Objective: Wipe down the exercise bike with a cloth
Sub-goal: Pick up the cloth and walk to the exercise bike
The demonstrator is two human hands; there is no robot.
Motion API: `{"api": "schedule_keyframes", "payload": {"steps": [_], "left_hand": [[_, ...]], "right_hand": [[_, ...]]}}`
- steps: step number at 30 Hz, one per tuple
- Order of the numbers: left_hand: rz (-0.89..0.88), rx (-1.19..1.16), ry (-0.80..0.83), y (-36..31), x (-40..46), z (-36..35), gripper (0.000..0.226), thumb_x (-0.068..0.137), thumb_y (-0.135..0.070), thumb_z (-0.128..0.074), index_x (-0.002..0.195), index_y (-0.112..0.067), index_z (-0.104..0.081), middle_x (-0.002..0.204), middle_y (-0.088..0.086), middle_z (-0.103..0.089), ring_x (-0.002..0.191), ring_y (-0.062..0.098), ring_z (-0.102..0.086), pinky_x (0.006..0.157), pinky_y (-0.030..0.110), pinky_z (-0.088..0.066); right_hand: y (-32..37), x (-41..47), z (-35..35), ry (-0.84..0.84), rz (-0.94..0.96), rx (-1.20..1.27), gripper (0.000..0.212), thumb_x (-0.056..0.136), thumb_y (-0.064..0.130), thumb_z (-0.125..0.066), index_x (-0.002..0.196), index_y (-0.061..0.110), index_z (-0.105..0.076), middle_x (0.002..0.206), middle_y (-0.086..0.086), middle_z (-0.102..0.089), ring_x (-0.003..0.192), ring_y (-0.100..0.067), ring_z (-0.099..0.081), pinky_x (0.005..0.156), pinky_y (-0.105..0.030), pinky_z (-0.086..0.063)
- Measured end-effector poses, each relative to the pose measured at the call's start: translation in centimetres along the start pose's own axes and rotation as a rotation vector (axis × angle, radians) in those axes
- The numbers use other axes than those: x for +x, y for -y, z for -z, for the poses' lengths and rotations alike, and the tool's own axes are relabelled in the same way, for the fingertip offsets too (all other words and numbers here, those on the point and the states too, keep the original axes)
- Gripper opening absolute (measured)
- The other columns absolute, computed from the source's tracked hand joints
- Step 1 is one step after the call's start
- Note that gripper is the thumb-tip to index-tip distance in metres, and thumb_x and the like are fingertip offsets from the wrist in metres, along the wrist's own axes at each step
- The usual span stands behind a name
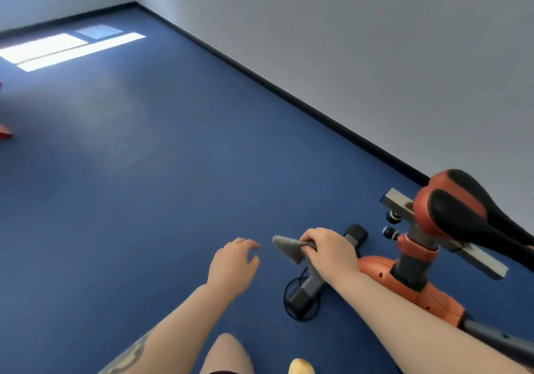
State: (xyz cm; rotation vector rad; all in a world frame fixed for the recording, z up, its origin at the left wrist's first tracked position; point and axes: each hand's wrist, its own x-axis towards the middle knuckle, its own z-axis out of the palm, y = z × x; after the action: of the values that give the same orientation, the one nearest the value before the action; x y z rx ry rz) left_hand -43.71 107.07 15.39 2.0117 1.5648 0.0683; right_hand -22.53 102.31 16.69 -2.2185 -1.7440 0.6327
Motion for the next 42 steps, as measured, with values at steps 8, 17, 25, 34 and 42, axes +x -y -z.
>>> {"api": "schedule_keyframes", "payload": {"steps": [8,17,25,34,42], "left_hand": [[-0.157,0.077,0.097,2.8,15.6,5.9,0.034,0.097,-0.027,-0.044,0.129,-0.032,-0.056,0.138,-0.013,-0.050,0.122,0.013,-0.049,0.095,0.026,-0.042],[-0.390,0.211,0.226,0.9,32.1,12.2,0.036,0.097,-0.026,-0.043,0.130,-0.030,-0.056,0.137,-0.012,-0.051,0.120,0.014,-0.050,0.095,0.025,-0.039],[-0.624,0.279,0.359,-7.9,44.3,10.4,0.037,0.097,-0.027,-0.043,0.132,-0.031,-0.054,0.139,-0.011,-0.050,0.123,0.013,-0.049,0.100,0.027,-0.039],[-0.780,0.309,0.400,-22.3,56.9,10.3,0.036,0.096,-0.026,-0.043,0.129,-0.031,-0.057,0.138,-0.013,-0.050,0.120,0.014,-0.050,0.091,0.028,-0.045],[-0.992,0.330,0.503,-34.9,66.2,7.2,0.033,0.096,-0.027,-0.045,0.127,-0.031,-0.058,0.138,-0.012,-0.051,0.119,0.014,-0.052,0.090,0.030,-0.049]], "right_hand": [[3.8,13.5,-1.0,-0.047,-0.098,-0.023,0.012,0.094,0.029,-0.053,0.097,0.033,-0.064,0.096,0.016,-0.062,0.091,-0.007,-0.056,0.066,-0.024,-0.043],[6.6,23.7,1.1,-0.139,-0.289,0.010,0.014,0.095,0.028,-0.051,0.101,0.029,-0.064,0.099,0.014,-0.062,0.097,-0.006,-0.055,0.072,-0.024,-0.044],[1.2,32.2,4.8,-0.270,-0.500,0.093,0.009,0.094,0.032,-0.057,0.098,0.030,-0.064,0.097,0.015,-0.063,0.093,-0.005,-0.056,0.067,-0.021,-0.040],[-7.7,40.2,11.9,-0.431,-0.766,0.168,0.008,0.094,0.029,-0.057,0.098,0.032,-0.064,0.096,0.017,-0.063,0.091,-0.005,-0.056,0.068,-0.022,-0.043],[-15.6,44.8,17.3,-0.566,-0.992,0.172,0.005,0.093,0.032,-0.059,0.096,0.033,-0.063,0.093,0.018,-0.064,0.087,-0.003,-0.057,0.064,-0.018,-0.041]]}}
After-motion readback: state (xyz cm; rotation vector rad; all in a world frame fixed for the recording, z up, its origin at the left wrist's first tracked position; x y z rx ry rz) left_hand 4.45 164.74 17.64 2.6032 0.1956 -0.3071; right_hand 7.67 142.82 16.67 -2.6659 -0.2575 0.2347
